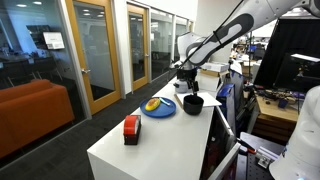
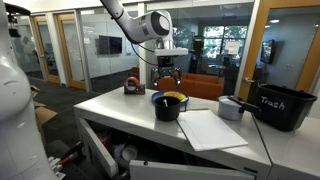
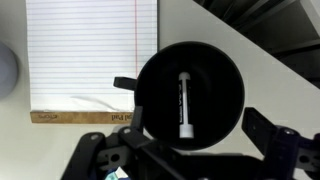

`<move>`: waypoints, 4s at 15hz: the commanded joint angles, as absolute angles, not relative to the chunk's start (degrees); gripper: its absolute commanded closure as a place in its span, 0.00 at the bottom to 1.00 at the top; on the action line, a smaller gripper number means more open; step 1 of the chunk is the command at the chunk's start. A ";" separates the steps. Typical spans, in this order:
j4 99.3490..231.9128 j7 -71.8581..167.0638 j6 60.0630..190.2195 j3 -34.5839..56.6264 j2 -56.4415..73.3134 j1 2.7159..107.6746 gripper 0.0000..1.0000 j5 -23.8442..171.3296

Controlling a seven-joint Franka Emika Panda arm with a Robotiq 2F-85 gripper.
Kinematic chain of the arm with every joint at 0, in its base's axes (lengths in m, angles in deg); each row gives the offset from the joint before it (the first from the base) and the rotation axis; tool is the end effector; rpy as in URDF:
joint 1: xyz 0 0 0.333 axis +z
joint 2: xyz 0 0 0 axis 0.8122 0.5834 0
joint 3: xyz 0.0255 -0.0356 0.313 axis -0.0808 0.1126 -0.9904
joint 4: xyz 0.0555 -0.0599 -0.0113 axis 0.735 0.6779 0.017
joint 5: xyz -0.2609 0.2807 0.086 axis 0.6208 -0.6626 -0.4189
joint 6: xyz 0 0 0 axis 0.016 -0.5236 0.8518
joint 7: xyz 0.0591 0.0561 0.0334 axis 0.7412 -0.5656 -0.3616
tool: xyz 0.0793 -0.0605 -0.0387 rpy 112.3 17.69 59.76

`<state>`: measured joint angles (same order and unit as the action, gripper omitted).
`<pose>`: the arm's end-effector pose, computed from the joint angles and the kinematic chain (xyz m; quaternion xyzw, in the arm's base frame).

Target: Remove the black marker from the black cup

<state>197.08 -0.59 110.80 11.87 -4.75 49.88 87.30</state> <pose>0.5226 -0.0987 0.3627 0.9200 0.3677 -0.1075 0.0825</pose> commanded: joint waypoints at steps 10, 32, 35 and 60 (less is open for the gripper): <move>202.41 -10.63 117.19 13.01 -6.83 47.75 0.00 77.65; 206.95 -18.75 128.34 13.97 -7.23 47.75 0.25 72.30; 207.62 -20.88 129.65 13.91 -6.66 47.68 0.27 69.86; 217.96 -40.62 142.02 14.89 -6.60 45.49 0.89 58.33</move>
<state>215.95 -36.70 138.83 15.50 -5.60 46.12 60.48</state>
